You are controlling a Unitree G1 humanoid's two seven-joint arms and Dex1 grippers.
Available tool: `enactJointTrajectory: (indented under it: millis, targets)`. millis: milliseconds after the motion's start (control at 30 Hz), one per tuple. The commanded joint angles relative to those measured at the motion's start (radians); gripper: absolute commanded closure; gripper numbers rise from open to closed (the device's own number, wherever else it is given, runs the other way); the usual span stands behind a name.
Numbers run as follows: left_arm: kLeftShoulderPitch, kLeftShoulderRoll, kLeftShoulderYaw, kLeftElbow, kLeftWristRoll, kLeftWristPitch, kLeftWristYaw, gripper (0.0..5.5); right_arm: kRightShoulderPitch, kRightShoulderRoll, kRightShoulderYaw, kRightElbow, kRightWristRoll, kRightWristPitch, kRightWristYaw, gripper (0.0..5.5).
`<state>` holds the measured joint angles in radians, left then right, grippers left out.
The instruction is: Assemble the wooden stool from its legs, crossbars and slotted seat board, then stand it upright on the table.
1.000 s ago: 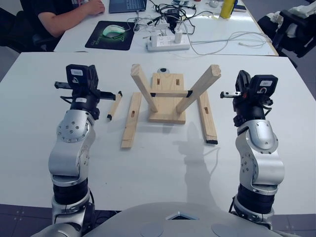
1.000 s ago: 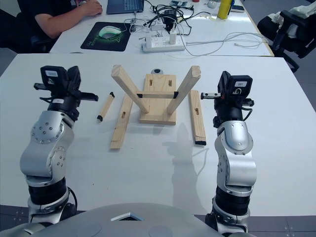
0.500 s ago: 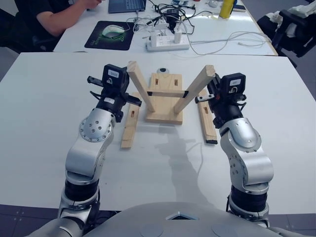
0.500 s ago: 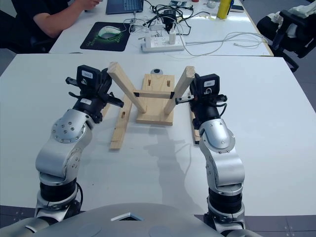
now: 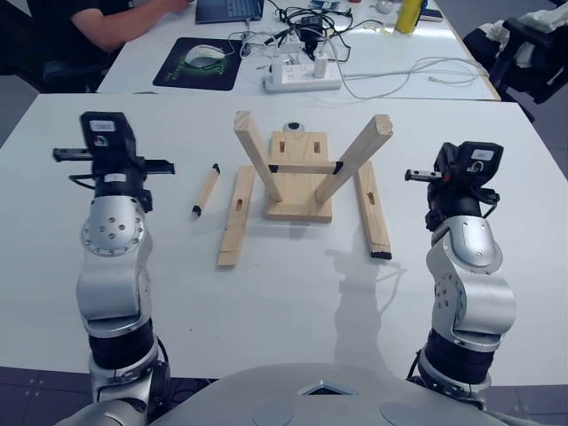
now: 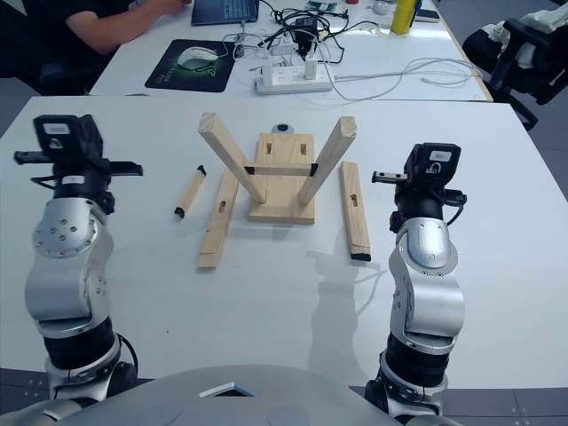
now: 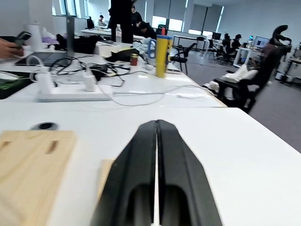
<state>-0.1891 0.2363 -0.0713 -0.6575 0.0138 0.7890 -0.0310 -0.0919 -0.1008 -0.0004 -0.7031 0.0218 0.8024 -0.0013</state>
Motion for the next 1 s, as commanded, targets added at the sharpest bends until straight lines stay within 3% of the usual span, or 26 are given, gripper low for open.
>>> enactJointTrajectory:
  millis: [33, 267, 500, 567, 733, 800, 900, 1000]
  targets:
    - [-0.071, 0.038, -0.321, 0.019, -0.011, 0.074, -0.163, 5.48, 0.004, -0.067, 0.249, -0.006, 0.029, 0.063, 0.13, 5.5]
    - [-0.022, 0.08, -0.17, 0.043, 0.061, 0.143, -0.092, 5.48, 0.023, -0.059, 0.062, 0.031, -0.01, 0.088, 0.037, 5.5]
    - [0.012, 0.081, 0.133, 0.03, 0.131, 0.026, 0.048, 5.48, -0.02, -0.042, -0.13, 0.0, -0.038, -0.001, -0.049, 5.5]
    - [-0.032, 0.046, 0.101, -0.02, 0.094, -0.062, 0.025, 5.48, -0.045, -0.032, -0.114, -0.017, -0.021, -0.036, -0.034, 5.5]
    - [-0.102, -0.011, -0.298, 0.002, -0.024, 0.031, -0.201, 5.48, -0.057, -0.032, 0.176, -0.037, 0.056, -0.002, 0.116, 5.5]
    - [-0.096, -0.004, -0.366, 0.009, -0.022, 0.076, -0.224, 5.48, -0.035, -0.034, 0.232, -0.032, 0.069, 0.056, 0.134, 5.5]
    - [-0.096, -0.001, -0.297, 0.017, 0.0, 0.083, -0.197, 5.48, -0.022, -0.03, 0.162, -0.018, 0.058, 0.079, 0.11, 5.5]
    - [-0.103, 0.012, -0.132, 0.028, 0.062, 0.032, -0.101, 5.48, -0.024, -0.027, 0.026, -0.006, 0.018, 0.032, 0.044, 5.5]
